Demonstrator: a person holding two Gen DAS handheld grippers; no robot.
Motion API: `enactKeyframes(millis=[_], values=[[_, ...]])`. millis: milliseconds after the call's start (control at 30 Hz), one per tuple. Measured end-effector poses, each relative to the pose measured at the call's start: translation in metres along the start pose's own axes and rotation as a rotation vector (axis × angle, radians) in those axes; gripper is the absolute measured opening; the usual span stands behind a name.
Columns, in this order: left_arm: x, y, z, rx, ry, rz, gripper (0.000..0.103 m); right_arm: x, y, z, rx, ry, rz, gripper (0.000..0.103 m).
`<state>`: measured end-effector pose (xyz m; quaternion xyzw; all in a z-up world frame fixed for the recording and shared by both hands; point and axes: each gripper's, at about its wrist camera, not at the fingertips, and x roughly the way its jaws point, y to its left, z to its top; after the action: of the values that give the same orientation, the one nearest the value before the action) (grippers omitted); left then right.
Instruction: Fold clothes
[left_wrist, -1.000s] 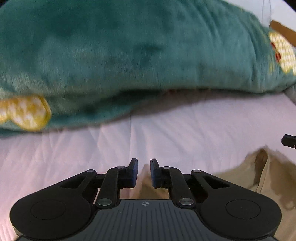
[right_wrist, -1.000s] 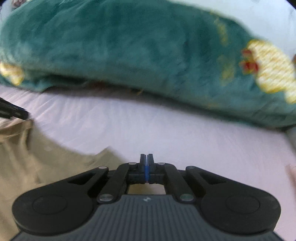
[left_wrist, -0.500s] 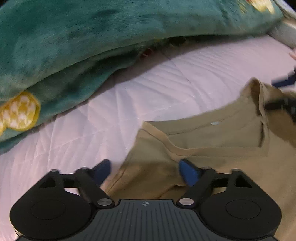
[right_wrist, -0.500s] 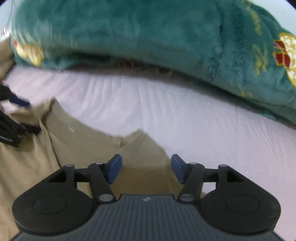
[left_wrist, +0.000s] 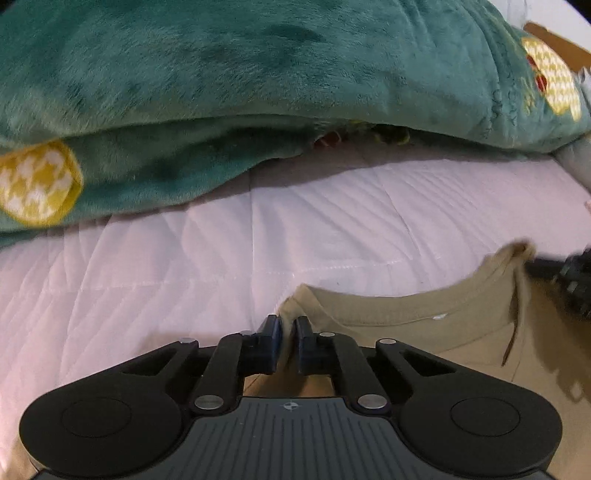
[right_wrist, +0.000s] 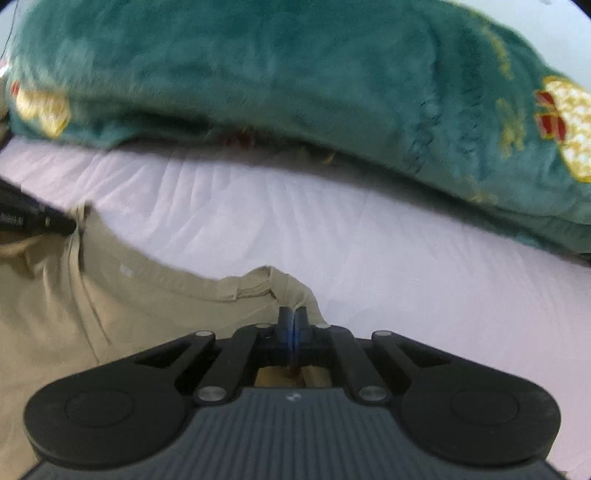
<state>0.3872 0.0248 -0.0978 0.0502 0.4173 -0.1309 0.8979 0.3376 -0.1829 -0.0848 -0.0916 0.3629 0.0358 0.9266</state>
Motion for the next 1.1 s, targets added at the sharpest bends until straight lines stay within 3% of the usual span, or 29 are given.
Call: enactKeyframes(millis=[67,133,200,300,333,433,567,667,700,733,800,933,1100], values=[[0.004,-0.007,0.008,0.046,0.007,0.051,0.010,-0.003,-0.008,0.006,0.026,-0.038,-0.027,0.002],[0.005,-0.008,0.020,0.077,-0.016,0.160,0.007,-0.006,-0.015,0.013,0.052,-0.076,-0.054,0.000],[0.007,0.002,0.031,0.005,-0.017,0.166,0.007,-0.009,-0.023,0.019,0.079,-0.115,-0.080,0.001],[-0.014,0.022,0.033,-0.140,-0.084,0.077,0.011,-0.020,-0.035,0.018,0.141,-0.142,-0.063,0.004],[-0.022,0.028,0.032,-0.159,-0.086,0.025,0.019,-0.032,-0.039,0.008,0.164,-0.137,-0.017,0.004],[-0.061,0.046,0.011,-0.151,-0.087,-0.024,0.023,-0.070,-0.037,-0.025,0.182,-0.083,0.085,0.006],[-0.128,0.093,-0.033,-0.198,-0.096,-0.006,0.052,-0.125,-0.023,-0.065,0.204,0.068,0.242,0.012],[-0.182,0.120,-0.080,-0.284,-0.105,-0.013,0.060,-0.168,-0.010,-0.092,0.161,0.121,0.256,0.025],[-0.191,0.124,-0.094,-0.304,-0.092,-0.016,0.061,-0.181,-0.008,-0.102,0.148,0.142,0.221,0.033],[-0.198,0.122,-0.113,-0.308,-0.054,-0.015,0.061,-0.195,-0.006,-0.112,0.136,0.163,0.186,0.035],[-0.206,0.116,-0.151,-0.344,0.005,-0.024,0.061,-0.222,-0.008,-0.136,0.142,0.197,0.133,0.035],[-0.234,0.088,-0.234,-0.390,0.104,-0.129,0.061,-0.280,-0.025,-0.188,0.272,0.280,0.066,0.035],[-0.280,0.038,-0.301,-0.237,0.168,-0.156,0.061,-0.349,-0.019,-0.249,0.329,0.360,0.019,0.035]])
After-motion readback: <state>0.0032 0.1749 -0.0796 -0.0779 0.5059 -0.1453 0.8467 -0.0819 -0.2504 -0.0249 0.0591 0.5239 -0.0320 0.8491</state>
